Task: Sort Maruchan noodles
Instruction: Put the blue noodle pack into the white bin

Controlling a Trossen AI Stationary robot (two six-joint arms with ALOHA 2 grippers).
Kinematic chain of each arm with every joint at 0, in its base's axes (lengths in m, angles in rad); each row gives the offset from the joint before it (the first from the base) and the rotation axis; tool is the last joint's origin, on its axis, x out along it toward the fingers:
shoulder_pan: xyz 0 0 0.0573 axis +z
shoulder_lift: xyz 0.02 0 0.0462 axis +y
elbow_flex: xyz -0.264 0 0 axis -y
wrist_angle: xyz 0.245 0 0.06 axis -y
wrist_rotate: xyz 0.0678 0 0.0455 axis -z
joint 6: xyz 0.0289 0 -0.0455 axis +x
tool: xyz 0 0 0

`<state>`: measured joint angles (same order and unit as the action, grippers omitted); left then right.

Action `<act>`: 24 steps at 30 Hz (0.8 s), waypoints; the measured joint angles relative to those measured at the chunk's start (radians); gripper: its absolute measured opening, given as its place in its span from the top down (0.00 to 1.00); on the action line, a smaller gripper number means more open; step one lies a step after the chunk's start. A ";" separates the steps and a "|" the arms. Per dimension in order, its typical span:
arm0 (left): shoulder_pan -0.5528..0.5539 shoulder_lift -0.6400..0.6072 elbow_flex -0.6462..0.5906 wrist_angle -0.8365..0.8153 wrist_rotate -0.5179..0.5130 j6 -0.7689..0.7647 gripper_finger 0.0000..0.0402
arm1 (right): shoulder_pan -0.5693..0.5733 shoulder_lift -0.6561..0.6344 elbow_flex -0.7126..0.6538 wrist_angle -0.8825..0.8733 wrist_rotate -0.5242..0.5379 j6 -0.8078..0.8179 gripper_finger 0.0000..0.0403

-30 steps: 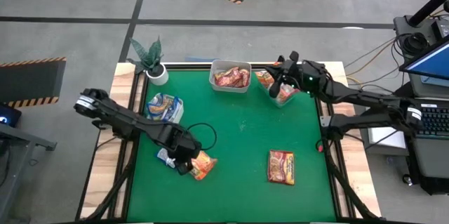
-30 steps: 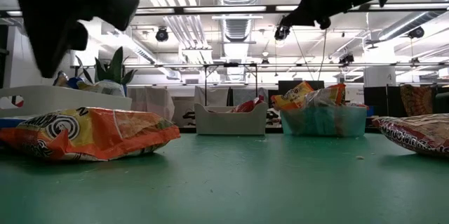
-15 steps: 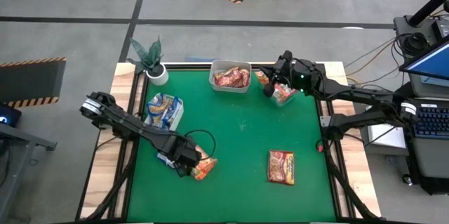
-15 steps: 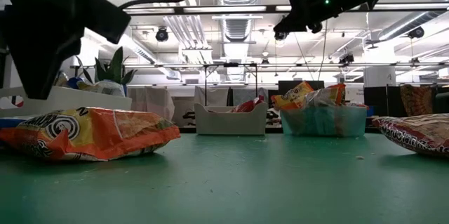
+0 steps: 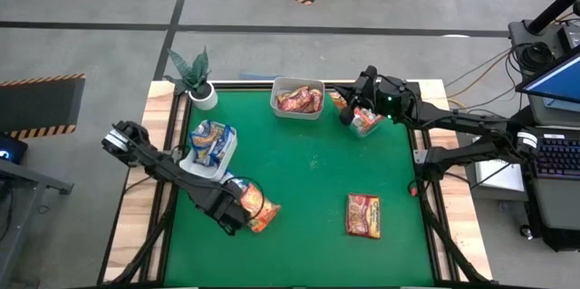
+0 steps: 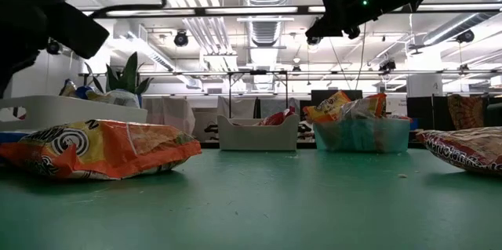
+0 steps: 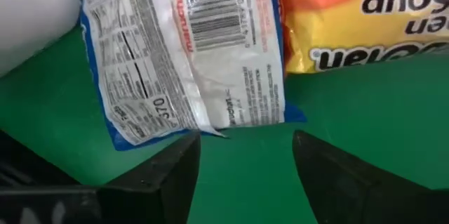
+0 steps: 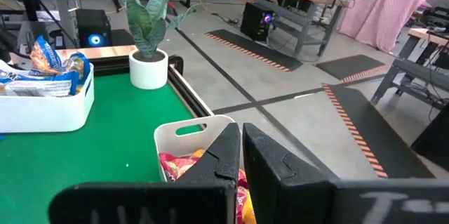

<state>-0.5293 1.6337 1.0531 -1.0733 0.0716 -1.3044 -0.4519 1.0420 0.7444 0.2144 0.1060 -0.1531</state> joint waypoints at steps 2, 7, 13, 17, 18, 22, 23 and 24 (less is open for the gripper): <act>-0.018 0.000 -0.001 0.000 -0.019 -0.024 0.48 | 0.000 0.000 0.000 0.000 0.000 0.016 0.98; -0.046 0.000 -0.003 0.003 -0.065 -0.089 0.48 | 0.000 0.000 0.000 0.000 -0.001 0.049 0.98; -0.055 0.000 -0.005 0.017 -0.116 -0.111 0.48 | 0.002 0.000 0.000 0.000 -0.001 0.051 0.98; -0.055 0.000 -0.029 0.023 -0.116 -0.143 0.48 | 0.002 0.000 0.000 0.000 -0.001 0.064 0.98; -0.055 0.000 -0.038 0.028 -0.114 -0.150 0.48 | 0.002 0.000 0.000 0.000 -0.001 0.064 0.98; -0.057 0.000 -0.063 0.071 -0.110 -0.147 0.48 | 0.002 0.000 0.000 -0.004 -0.001 0.064 0.98; -0.057 0.000 -0.063 0.072 -0.111 -0.144 0.48 | 0.002 0.000 0.000 -0.008 -0.001 0.064 0.98; -0.057 0.000 -0.063 0.075 -0.112 -0.140 0.48 | 0.002 0.000 0.000 -0.013 -0.001 0.065 0.98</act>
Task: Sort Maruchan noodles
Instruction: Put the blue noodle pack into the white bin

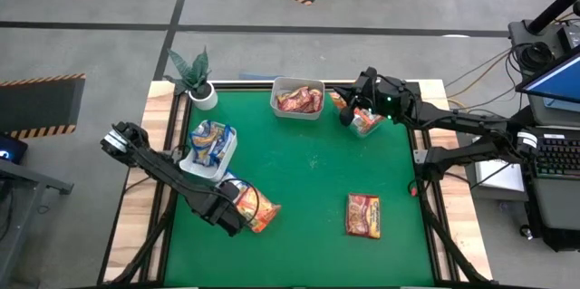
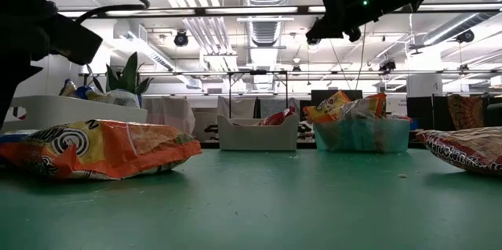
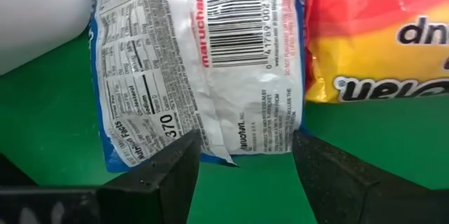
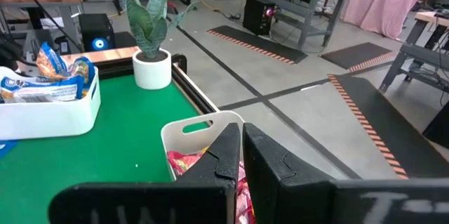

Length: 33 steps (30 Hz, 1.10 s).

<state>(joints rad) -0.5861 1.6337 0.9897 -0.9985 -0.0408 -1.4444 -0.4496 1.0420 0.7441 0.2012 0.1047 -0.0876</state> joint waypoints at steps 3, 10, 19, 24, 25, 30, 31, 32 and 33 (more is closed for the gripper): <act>0.000 0.000 -0.002 0.004 -0.003 0.011 0.48 | 0.000 0.000 0.000 -0.018 0.000 0.001 0.98; 0.000 0.000 -0.035 0.056 -0.003 0.012 0.51 | 0.000 0.000 -0.001 -0.033 0.000 0.012 0.98; 0.000 -0.002 -0.050 0.082 -0.003 0.033 0.62 | 0.000 0.000 -0.001 -0.033 0.000 0.011 0.98; 0.001 -0.002 -0.050 0.114 0.000 0.068 0.74 | 0.000 0.000 -0.001 -0.033 0.000 0.009 0.98; 0.001 -0.002 -0.050 0.118 0.003 0.077 0.77 | 0.000 0.000 -0.001 -0.033 0.000 0.009 0.98; 0.002 -0.001 -0.038 0.128 0.004 0.126 0.92 | 0.000 0.000 -0.001 -0.033 0.000 0.009 0.98; 0.003 -0.001 -0.032 0.129 0.003 0.137 0.96 | 0.000 0.000 -0.001 -0.033 0.000 0.009 0.98; 0.005 -0.001 -0.026 0.128 0.000 0.146 0.98 | 0.000 0.000 -0.001 -0.033 0.000 0.009 0.98; 0.007 -0.001 -0.020 0.129 -0.005 0.158 0.99 | 0.000 0.000 -0.001 -0.033 0.000 0.009 0.98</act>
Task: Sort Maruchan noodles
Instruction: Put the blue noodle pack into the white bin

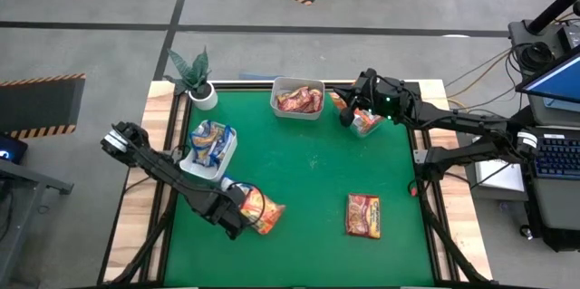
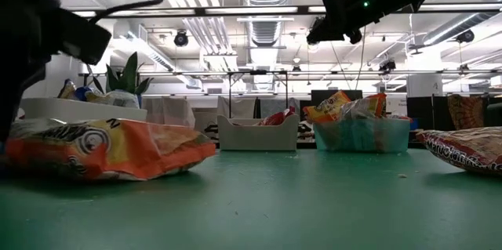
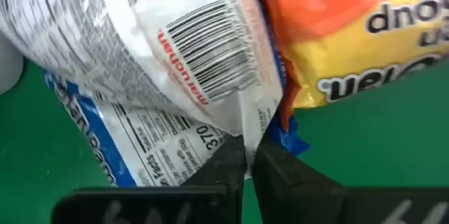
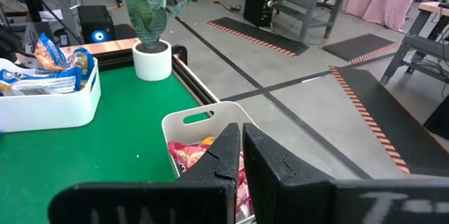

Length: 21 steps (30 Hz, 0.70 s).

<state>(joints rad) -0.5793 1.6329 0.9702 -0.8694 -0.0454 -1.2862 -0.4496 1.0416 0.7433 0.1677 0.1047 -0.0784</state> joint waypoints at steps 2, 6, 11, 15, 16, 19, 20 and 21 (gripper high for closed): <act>0.006 0.000 0.017 -0.001 -0.012 0.035 0.99 | 0.000 0.000 0.000 0.000 0.000 0.000 0.98; 0.030 -0.011 0.057 0.001 -0.049 0.118 1.00 | 0.000 0.000 0.000 0.000 -0.011 0.005 0.98; 0.077 -0.051 0.101 -0.009 -0.143 0.203 1.00 | 0.000 0.000 0.000 0.005 -0.122 0.010 0.98; 0.122 -0.082 0.114 -0.023 -0.204 0.256 1.00 | 0.000 0.000 0.000 0.009 -0.256 -0.011 0.98; 0.134 -0.090 0.114 -0.025 -0.216 0.271 1.00 | 0.000 0.000 0.000 0.010 -0.288 -0.013 0.98; 0.167 -0.119 0.114 -0.028 -0.257 0.317 1.00 | 0.011 0.000 0.000 0.017 -0.334 -0.023 0.98; 0.178 -0.129 0.114 -0.028 -0.266 0.327 1.00 | 0.018 0.001 0.000 0.017 -0.339 -0.027 0.98; 0.188 -0.138 0.114 -0.028 -0.274 0.336 1.00 | 0.028 0.003 0.000 0.019 -0.340 -0.030 0.98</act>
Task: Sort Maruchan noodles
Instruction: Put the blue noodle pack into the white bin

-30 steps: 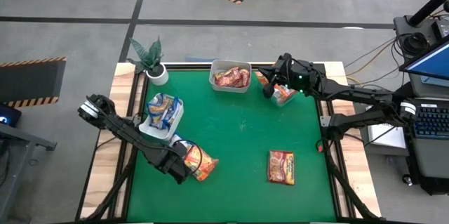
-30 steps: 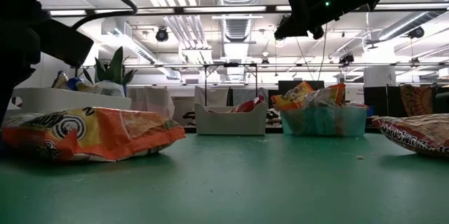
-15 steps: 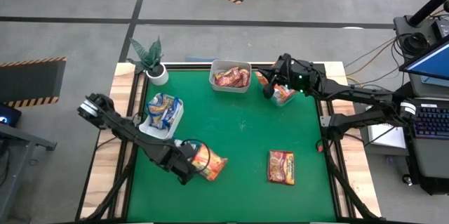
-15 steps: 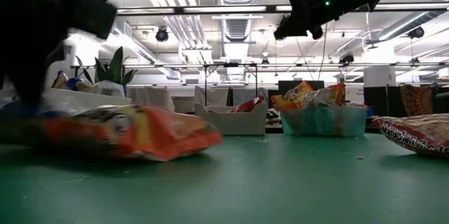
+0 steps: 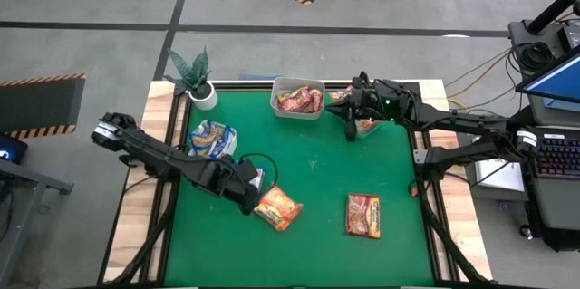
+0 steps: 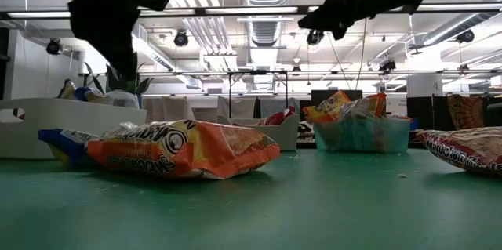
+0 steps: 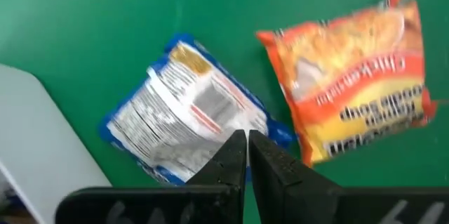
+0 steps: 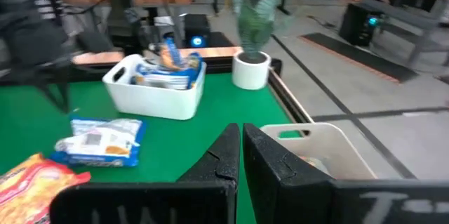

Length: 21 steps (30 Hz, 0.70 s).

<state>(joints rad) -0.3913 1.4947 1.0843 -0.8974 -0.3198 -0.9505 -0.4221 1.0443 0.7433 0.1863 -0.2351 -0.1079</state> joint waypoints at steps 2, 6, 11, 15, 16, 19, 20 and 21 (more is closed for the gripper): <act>0.017 -0.018 0.000 -0.001 -0.010 0.012 1.00 | 0.023 0.008 0.000 0.013 -0.001 -0.011 0.98; 0.025 -0.052 0.000 -0.005 0.032 0.110 1.00 | 0.073 0.032 0.000 0.070 -0.001 -0.037 0.98; -0.016 -0.050 -0.005 -0.043 0.181 0.249 1.00 | 0.108 0.069 0.000 0.128 -0.001 -0.050 0.98; -0.035 -0.029 -0.016 -0.045 0.173 0.238 0.98 | 0.112 0.084 0.000 0.137 -0.001 -0.039 0.98; -0.042 -0.026 -0.016 -0.046 0.172 0.242 0.97 | 0.112 0.086 0.000 0.132 0.000 -0.030 0.98; -0.071 -0.017 -0.016 -0.054 0.173 0.260 0.89 | 0.112 0.095 0.000 0.134 0.000 -0.024 0.98; -0.079 -0.012 -0.018 -0.060 0.174 0.261 0.86 | 0.112 0.096 0.000 0.133 0.000 -0.023 0.98; -0.087 -0.007 -0.019 -0.066 0.174 0.261 0.82 | 0.112 0.099 0.000 0.134 -0.001 -0.023 0.98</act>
<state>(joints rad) -0.4784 1.4872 1.0656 -0.9631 -0.1462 -0.6893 -0.3096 1.1429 0.7429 0.3207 -0.2356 -0.1310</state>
